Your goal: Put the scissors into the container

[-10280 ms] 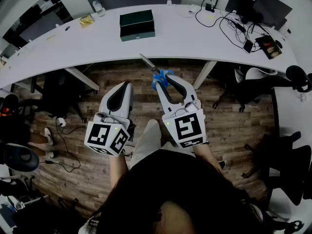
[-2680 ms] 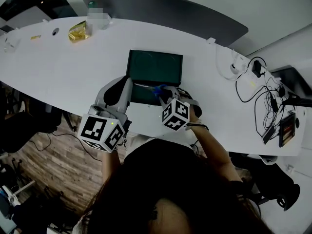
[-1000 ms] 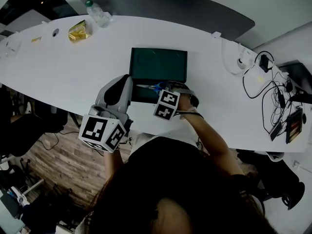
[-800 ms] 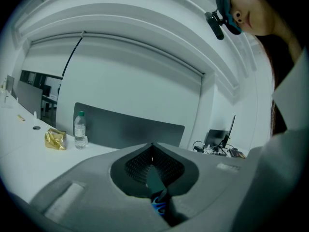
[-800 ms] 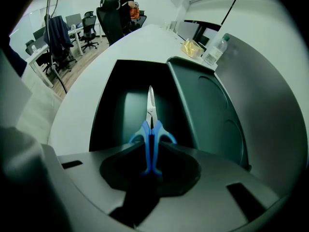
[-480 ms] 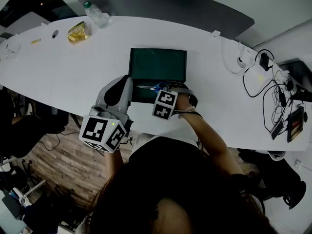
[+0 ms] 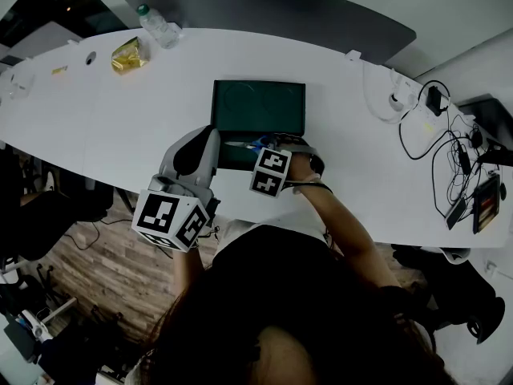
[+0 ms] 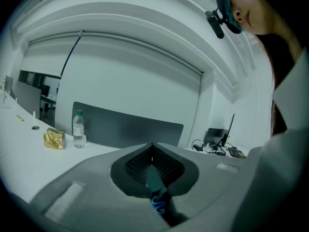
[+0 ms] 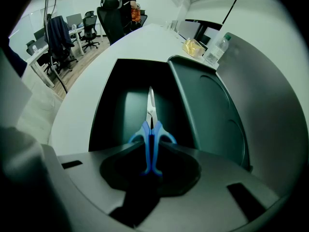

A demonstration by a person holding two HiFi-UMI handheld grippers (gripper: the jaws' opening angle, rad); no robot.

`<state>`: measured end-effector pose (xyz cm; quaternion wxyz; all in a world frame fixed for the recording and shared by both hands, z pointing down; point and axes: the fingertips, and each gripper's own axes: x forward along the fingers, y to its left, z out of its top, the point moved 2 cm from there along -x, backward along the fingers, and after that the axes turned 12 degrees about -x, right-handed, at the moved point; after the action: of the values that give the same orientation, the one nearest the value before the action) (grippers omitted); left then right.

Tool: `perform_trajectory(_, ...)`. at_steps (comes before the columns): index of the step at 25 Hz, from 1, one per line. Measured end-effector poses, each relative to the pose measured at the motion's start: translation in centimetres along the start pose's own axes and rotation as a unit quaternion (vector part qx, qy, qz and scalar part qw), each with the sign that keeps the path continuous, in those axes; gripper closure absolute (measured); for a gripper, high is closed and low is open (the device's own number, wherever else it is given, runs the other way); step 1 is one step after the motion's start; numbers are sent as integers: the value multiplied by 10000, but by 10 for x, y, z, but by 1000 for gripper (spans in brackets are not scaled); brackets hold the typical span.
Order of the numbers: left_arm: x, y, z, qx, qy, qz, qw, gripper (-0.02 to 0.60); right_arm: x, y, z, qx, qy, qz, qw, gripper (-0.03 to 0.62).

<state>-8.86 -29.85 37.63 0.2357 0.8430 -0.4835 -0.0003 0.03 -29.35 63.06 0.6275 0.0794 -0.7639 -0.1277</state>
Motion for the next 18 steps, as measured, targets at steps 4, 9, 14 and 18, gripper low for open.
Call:
perform_trajectory(4,-1,-1,1,8,-14,-10,10000,571,-1,0,1,8,-24,25,10000,498)
perform_trajectory(9,-3,-1,1,23,-29,-6,10000,571,-1,1,2,90,-83,53,9999,477)
perform_trajectory(14,-5,-3,3,40,-61,-14,10000,571,-5,0,2,184,-150,23,9997,480)
perform_trajectory(18,-6,-4,4,53,-80,-32,9999,571,-12,-2,4,311,-259,-44,9992,492)
